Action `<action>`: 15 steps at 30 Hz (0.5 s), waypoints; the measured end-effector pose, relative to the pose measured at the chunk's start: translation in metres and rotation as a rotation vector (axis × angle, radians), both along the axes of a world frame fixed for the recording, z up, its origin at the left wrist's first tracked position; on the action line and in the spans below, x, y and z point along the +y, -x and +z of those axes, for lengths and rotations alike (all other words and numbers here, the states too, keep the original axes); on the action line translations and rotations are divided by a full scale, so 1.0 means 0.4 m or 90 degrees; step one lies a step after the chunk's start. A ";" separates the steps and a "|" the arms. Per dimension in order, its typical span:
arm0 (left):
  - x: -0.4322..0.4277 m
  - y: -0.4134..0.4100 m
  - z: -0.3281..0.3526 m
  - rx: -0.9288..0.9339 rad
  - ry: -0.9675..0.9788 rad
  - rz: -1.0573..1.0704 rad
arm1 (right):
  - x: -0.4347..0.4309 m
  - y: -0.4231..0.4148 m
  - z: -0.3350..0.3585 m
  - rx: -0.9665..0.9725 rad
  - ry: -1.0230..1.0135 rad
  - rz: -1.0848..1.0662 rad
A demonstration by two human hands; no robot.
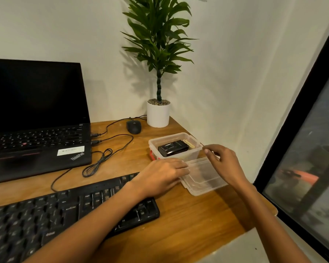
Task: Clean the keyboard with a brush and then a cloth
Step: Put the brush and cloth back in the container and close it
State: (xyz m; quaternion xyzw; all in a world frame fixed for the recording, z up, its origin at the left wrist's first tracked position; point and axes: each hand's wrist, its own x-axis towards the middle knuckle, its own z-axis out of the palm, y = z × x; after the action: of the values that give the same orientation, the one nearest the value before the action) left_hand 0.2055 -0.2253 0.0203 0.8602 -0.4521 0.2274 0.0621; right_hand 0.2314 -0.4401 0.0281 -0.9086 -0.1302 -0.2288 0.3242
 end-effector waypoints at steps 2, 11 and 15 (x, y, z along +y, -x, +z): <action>0.001 0.005 -0.019 -0.002 -0.015 0.009 | -0.024 0.016 -0.017 0.013 0.016 -0.016; -0.016 0.016 -0.022 0.039 -0.037 0.044 | -0.080 0.043 -0.062 0.091 -0.003 -0.031; -0.023 0.015 -0.025 -0.003 -0.064 0.054 | -0.086 0.043 -0.070 0.104 -0.025 -0.026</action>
State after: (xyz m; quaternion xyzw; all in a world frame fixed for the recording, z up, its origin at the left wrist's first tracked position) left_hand 0.1996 -0.2346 0.0102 0.8801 -0.4265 0.2084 0.0079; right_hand 0.2141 -0.4745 0.0000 -0.9202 -0.0803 -0.1629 0.3468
